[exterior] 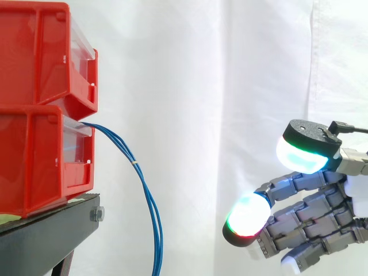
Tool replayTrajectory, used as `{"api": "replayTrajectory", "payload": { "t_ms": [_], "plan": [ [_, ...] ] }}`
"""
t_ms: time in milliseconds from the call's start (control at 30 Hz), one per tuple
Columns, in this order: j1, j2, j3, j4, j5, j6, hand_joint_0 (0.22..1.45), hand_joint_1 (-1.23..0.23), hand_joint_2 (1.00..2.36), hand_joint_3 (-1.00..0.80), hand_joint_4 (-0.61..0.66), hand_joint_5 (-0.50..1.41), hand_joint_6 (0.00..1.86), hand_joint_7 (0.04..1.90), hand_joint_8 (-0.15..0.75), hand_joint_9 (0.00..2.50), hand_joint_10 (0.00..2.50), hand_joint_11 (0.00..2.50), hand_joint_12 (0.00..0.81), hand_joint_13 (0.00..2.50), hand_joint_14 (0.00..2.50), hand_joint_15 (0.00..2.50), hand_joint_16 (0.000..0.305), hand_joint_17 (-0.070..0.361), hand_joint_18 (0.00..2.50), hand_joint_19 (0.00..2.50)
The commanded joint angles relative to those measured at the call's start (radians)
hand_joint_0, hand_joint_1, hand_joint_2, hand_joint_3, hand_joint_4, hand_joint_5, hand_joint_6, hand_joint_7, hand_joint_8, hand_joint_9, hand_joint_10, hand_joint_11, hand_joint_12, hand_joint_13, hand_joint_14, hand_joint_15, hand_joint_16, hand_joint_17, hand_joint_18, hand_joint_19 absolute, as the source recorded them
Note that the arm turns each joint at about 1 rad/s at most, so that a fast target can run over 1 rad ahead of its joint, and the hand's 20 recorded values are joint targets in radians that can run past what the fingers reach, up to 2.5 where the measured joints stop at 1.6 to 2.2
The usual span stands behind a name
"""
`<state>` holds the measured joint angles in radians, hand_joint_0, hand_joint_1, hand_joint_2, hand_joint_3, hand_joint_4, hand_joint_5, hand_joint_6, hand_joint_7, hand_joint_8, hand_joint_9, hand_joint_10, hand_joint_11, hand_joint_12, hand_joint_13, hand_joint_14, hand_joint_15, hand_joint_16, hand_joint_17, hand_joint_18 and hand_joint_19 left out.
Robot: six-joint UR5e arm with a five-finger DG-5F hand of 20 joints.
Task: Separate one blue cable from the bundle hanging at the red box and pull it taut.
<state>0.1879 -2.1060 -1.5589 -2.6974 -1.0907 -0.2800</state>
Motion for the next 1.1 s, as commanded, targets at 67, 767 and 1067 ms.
{"api": "replayTrajectory", "payload": {
  "t_ms": [67, 767, 1067],
  "plan": [
    [-0.008, -0.002, -0.001, 0.027, 0.000, -0.036, 0.54, -0.48, 1.00, -0.50, 0.22, -0.22, 0.50, 0.80, 0.260, 0.34, 0.01, 0.21, 0.348, 0.23, 0.01, 0.15, 0.050, 0.113, 0.31, 0.50],
    [-0.038, -0.174, 0.097, 0.215, 0.000, -0.070, 0.54, -0.48, 1.00, -0.50, 0.22, -0.22, 0.50, 0.80, 0.260, 0.34, 0.01, 0.22, 0.347, 0.23, 0.01, 0.15, 0.050, 0.113, 0.31, 0.50],
    [-0.035, -0.183, 0.117, 0.245, -0.026, -0.094, 0.54, -0.48, 1.00, -0.50, 0.22, -0.22, 0.50, 0.80, 0.261, 0.34, 0.01, 0.22, 0.347, 0.23, 0.01, 0.15, 0.050, 0.113, 0.32, 0.50]
  ]
}}
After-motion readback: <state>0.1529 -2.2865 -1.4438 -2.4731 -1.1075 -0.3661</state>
